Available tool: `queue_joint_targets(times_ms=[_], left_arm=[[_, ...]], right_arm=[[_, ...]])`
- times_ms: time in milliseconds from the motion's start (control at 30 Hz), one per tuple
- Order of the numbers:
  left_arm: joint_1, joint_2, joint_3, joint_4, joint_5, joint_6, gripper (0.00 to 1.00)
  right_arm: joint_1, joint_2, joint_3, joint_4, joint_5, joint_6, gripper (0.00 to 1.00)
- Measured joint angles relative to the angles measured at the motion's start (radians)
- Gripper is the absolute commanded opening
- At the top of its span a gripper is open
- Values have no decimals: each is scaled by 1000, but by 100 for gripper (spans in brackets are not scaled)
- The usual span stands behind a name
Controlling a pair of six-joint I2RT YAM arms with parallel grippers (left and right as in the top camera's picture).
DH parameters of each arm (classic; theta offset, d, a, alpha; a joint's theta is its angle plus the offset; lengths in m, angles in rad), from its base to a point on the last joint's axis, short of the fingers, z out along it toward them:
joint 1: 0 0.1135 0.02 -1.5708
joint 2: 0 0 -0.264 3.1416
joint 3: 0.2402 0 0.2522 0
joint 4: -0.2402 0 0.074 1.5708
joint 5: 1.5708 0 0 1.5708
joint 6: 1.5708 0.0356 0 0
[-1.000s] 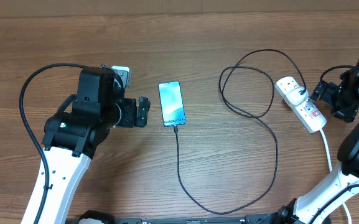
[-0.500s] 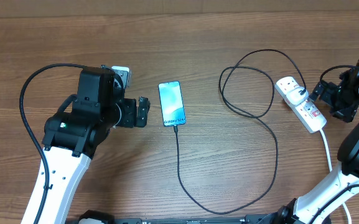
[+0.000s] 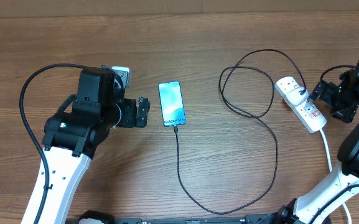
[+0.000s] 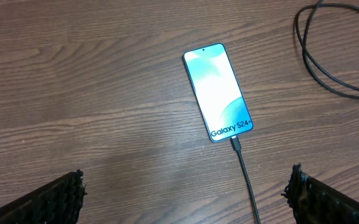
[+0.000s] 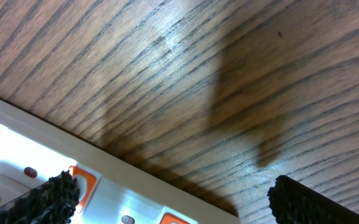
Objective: Plug charger to phone and switch on socket
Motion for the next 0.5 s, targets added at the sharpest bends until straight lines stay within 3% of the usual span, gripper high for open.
queue_joint_targets(times_ms=[500], left_arm=[[0, 0, 0, 0, 0, 0, 100]], right_arm=[[-3, 0, 1, -7, -5, 4, 100]])
